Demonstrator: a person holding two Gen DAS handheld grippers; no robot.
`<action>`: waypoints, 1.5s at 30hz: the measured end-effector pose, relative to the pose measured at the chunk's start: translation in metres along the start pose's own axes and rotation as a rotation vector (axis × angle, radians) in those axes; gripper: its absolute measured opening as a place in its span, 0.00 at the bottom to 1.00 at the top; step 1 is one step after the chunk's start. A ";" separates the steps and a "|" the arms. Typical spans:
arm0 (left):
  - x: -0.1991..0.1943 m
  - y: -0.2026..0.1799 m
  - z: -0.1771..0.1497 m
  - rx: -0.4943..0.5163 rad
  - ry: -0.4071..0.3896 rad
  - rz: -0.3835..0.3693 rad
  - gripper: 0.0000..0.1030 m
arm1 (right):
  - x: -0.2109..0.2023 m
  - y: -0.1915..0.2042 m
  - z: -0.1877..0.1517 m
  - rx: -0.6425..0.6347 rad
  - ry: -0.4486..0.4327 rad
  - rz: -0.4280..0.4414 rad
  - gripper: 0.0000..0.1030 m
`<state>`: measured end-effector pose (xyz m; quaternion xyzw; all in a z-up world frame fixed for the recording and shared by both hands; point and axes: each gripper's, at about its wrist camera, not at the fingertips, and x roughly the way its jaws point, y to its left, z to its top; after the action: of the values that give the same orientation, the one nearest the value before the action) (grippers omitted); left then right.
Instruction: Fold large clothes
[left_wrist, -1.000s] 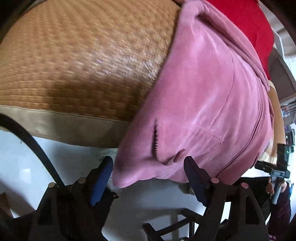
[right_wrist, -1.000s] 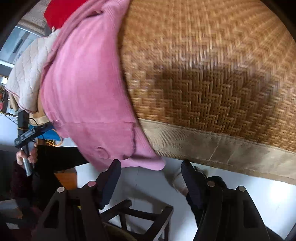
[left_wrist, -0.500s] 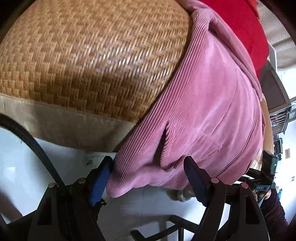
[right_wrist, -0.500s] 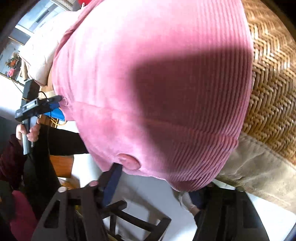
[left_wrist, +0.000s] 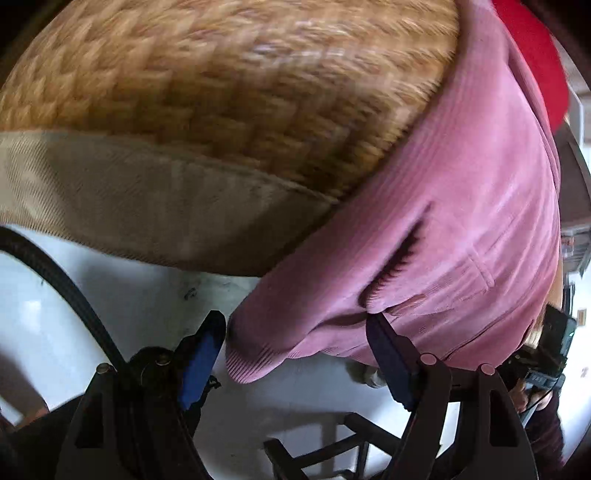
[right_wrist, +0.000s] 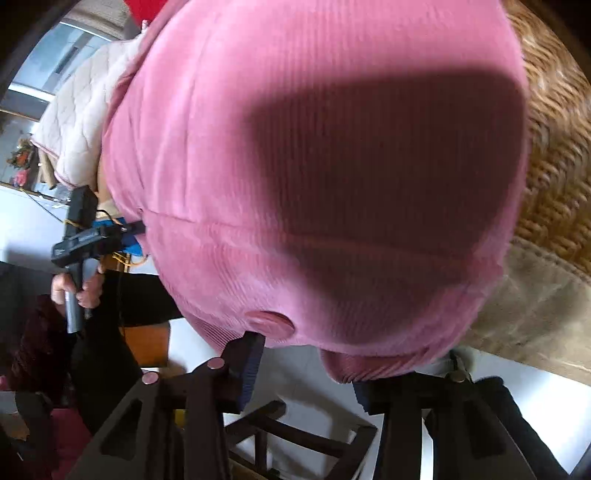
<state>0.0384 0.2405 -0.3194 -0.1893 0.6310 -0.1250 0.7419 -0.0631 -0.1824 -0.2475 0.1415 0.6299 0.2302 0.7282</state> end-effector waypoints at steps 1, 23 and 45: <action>0.000 -0.003 -0.001 0.015 -0.004 -0.022 0.29 | -0.004 0.005 0.000 -0.034 -0.015 -0.018 0.41; -0.120 -0.063 0.030 0.151 -0.282 -0.484 0.05 | -0.140 0.096 0.062 -0.212 -0.418 0.008 0.06; -0.098 -0.087 0.273 -0.135 -0.608 -0.246 0.40 | -0.158 -0.115 0.273 0.641 -0.816 0.230 0.15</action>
<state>0.2947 0.2373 -0.1584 -0.3414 0.3601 -0.1093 0.8613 0.2075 -0.3391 -0.1245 0.5031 0.3147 0.0308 0.8043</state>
